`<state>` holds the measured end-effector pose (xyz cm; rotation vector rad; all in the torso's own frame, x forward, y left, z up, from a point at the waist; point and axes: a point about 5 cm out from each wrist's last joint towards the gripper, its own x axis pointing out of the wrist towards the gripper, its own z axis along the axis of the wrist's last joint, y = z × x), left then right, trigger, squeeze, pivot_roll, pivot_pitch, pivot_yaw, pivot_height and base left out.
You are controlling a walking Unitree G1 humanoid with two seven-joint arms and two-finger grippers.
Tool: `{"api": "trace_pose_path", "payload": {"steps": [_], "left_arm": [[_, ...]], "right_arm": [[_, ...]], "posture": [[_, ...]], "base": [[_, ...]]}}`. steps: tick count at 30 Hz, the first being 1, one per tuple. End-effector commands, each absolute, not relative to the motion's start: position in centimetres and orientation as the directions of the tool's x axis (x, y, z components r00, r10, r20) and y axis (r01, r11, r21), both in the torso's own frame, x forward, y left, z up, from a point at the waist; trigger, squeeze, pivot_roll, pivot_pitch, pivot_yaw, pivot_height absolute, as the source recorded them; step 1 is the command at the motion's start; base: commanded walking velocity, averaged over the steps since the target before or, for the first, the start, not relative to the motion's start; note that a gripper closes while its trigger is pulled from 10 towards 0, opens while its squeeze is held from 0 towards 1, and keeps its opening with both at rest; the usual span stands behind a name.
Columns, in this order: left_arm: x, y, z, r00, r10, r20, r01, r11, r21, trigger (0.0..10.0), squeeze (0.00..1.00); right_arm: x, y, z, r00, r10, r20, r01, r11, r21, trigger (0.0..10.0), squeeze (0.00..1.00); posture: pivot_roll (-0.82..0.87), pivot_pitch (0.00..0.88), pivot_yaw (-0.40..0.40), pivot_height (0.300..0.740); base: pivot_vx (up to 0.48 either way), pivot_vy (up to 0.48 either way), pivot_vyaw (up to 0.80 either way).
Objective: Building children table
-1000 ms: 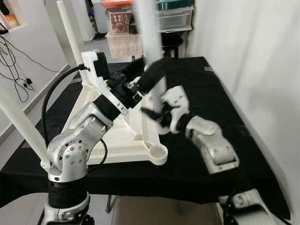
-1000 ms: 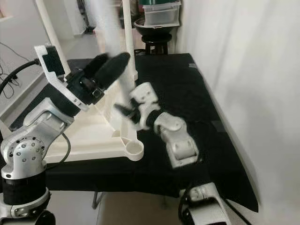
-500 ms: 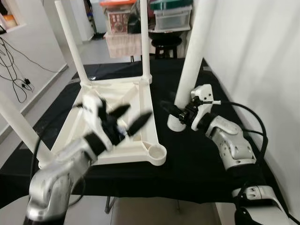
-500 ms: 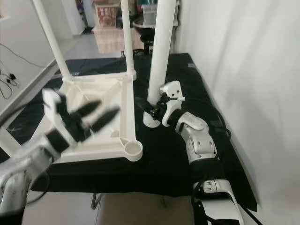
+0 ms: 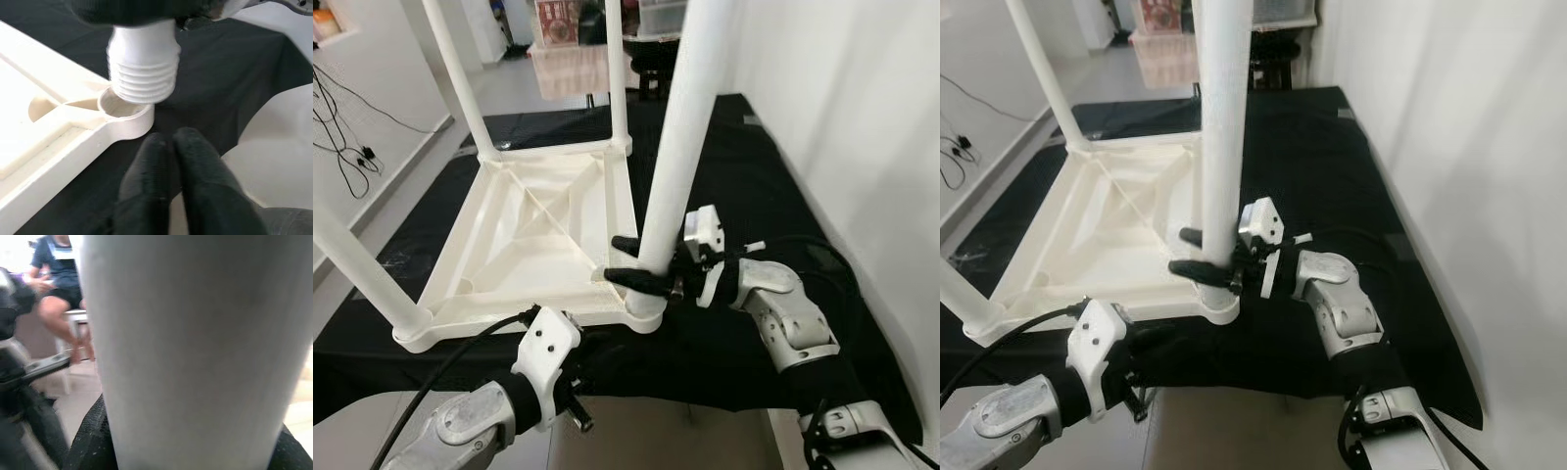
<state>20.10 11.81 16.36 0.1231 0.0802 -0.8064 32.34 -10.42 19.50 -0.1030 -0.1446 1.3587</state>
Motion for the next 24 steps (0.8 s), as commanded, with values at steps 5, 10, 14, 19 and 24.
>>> {"api": "trace_pose_path", "payload": {"steps": [5,10,14,19,24], "left_arm": [[19.1,12.1,16.3,0.705,-0.702,-0.103,0.709,0.695,0.117,0.0,0.0],[18.5,11.8,16.3,0.705,-0.703,-0.094,0.709,0.697,0.106,0.0,0.0],[17.3,12.0,16.3,0.722,-0.686,-0.092,0.692,0.717,0.083,0.0,0.0],[16.4,12.2,16.5,0.737,-0.67,-0.09,0.676,0.734,0.071,0.0,0.0],[15.7,11.8,16.9,0.735,-0.674,-0.069,0.678,0.733,0.052,10.0,0.0]], "right_arm": [[33.3,-10.2,21.0,0.141,0.988,0.059,-0.972,0.149,-0.179,10.0,0.0],[33.5,-10.0,21.6,0.107,0.992,0.07,-0.978,0.118,-0.174,10.0,0.0],[33.1,-9.5,22.0,0.029,0.997,0.077,-0.985,0.041,-0.165,10.0,0.0],[32.7,-8.8,21.6,-0.041,0.998,0.055,-0.986,-0.031,-0.161,10.0,0.0],[32.5,-7.2,21.1,-0.113,0.993,0.015,-0.979,-0.109,-0.174,10.0,0.0]], "posture": [[0.0,0.194,0.079,0.74],[0.01,0.202,0.059,0.74],[0.04,0.231,0.038,0.74],[0.06,0.257,0.021,0.74],[0.07,0.273,0.012,0.74]], "base": [[0.0,0.0,0.0],[0.0,0.0,0.0],[0.0,0.0,0.0],[0.0,0.0,0.0],[0.0,0.0,0.0]]}}
